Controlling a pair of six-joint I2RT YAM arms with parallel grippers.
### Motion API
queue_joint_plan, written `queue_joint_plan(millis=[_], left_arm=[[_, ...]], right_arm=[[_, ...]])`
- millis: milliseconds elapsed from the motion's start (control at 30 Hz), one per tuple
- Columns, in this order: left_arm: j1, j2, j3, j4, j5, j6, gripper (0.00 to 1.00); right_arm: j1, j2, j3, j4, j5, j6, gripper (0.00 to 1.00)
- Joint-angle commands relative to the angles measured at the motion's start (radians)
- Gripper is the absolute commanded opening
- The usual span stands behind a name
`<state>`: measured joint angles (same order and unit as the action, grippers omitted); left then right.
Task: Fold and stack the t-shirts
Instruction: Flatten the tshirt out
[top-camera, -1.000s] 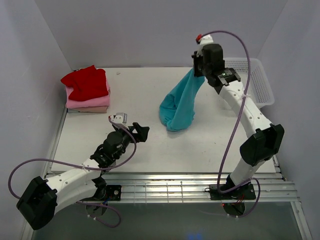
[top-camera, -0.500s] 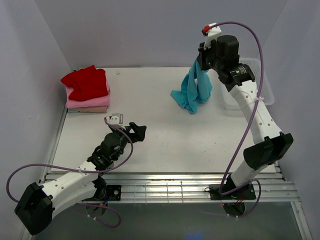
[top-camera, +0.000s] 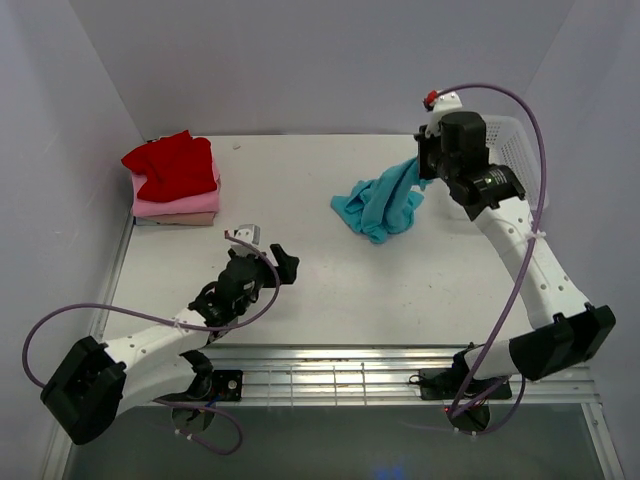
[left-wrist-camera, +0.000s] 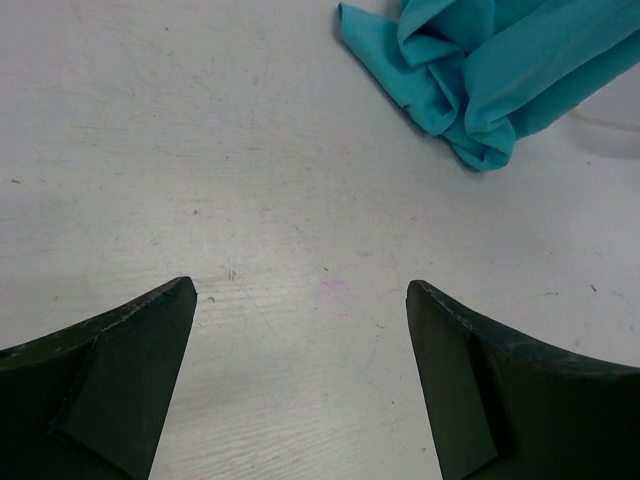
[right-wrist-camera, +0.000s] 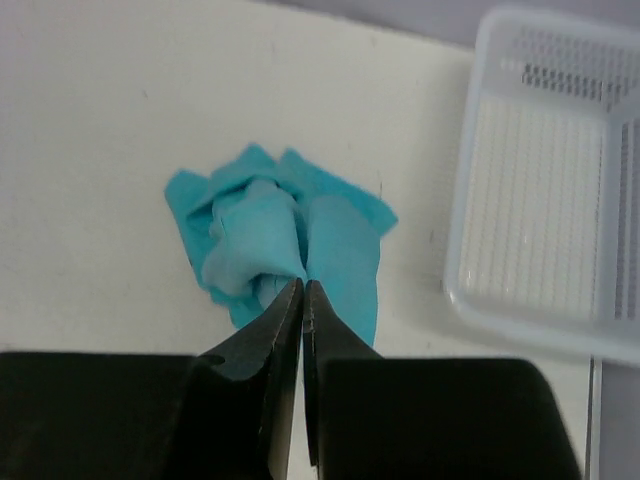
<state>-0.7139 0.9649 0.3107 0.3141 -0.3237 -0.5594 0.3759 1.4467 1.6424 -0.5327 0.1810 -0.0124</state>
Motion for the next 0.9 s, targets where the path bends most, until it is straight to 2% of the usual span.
queue_joint_plan(millis=[0,100,300,333,467,600,867], left_arm=[[-0.004,0.095,0.094,0.000,0.041,0.006,0.96],[-0.004,0.176,0.161,0.005,0.049,0.026,0.96],[-0.006,0.510,0.456,0.008,0.123,0.111,0.96],[-0.006,0.599,0.531,0.010,0.121,0.124,0.95],[-0.013,0.786,0.684,0.028,0.106,0.185,0.95],[-0.015,0.908,0.758,0.074,0.074,0.251,0.95],[-0.030,1.009,0.777,0.270,0.100,0.372,0.93]], right_arm=[[0.006,-0.140,-0.206,-0.061,0.171,0.109,0.08],[0.008,-0.235,-0.383,-0.130,0.234,0.179,0.08],[0.008,-0.325,-0.613,-0.197,0.343,0.276,0.08],[0.008,-0.339,-0.634,-0.197,0.354,0.284,0.08],[0.006,-0.350,-0.697,-0.179,0.353,0.293,0.08],[0.008,-0.345,-0.717,-0.145,0.327,0.281,0.08],[0.006,-0.295,-0.757,-0.069,0.265,0.270,0.08]])
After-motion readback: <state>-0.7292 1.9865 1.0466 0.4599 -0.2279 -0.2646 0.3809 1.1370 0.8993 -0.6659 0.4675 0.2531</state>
